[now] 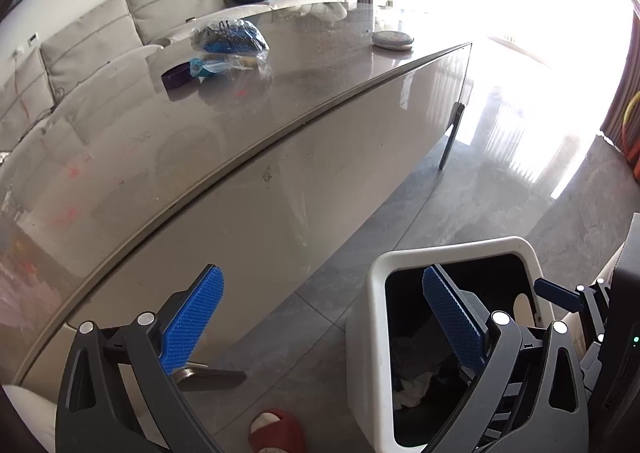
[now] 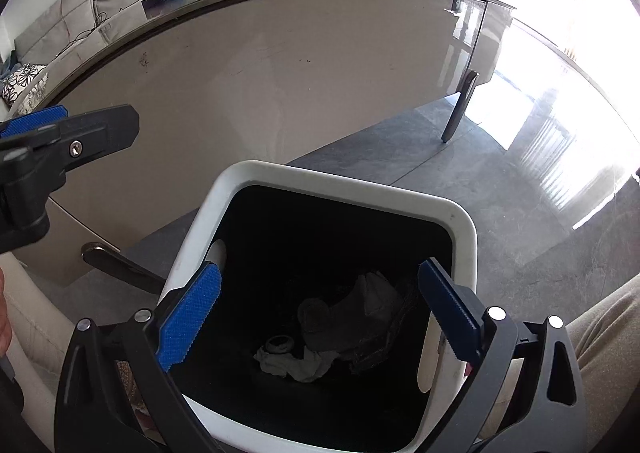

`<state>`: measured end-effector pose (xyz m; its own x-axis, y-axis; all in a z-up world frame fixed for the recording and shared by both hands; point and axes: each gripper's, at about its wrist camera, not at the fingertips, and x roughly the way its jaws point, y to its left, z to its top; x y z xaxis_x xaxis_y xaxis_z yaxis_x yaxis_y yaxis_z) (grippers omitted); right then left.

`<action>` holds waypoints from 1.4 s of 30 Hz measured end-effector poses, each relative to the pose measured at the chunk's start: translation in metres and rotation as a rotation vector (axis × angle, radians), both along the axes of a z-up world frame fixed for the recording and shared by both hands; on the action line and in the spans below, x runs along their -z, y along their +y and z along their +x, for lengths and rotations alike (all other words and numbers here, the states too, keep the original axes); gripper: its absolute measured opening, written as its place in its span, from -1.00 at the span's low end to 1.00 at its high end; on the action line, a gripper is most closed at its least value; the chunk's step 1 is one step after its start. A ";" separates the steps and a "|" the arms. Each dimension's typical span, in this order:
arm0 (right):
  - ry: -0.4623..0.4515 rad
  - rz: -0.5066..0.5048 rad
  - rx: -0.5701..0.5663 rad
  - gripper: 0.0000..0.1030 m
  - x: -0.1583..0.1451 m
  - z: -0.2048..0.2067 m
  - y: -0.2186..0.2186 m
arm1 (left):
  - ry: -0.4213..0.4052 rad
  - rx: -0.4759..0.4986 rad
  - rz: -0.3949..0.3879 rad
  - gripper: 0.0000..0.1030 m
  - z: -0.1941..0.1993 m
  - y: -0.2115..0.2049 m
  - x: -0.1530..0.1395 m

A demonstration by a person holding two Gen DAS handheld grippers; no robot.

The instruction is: Collect trash

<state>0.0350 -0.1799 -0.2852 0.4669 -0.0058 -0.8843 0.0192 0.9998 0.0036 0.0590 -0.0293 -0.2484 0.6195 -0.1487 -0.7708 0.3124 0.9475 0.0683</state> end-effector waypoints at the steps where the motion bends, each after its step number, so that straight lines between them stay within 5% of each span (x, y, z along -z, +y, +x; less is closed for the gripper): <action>1: 0.025 -0.018 -0.022 0.91 0.001 0.003 0.003 | -0.001 -0.003 -0.002 0.91 0.000 0.001 -0.001; 7: -0.031 0.032 -0.019 0.91 -0.010 0.001 0.001 | -0.015 -0.023 -0.014 0.91 0.000 0.009 -0.006; 14: -0.186 -0.025 -0.004 0.91 -0.051 0.010 -0.004 | -0.043 -0.066 -0.052 0.91 0.010 0.023 -0.024; 29: -0.454 -0.017 -0.087 0.91 -0.130 0.080 0.000 | -0.190 -0.117 -0.068 0.91 0.070 0.036 -0.080; 42: -0.492 -0.034 -0.116 0.91 -0.130 0.137 0.009 | -0.047 -0.261 -0.121 0.91 0.172 0.054 -0.059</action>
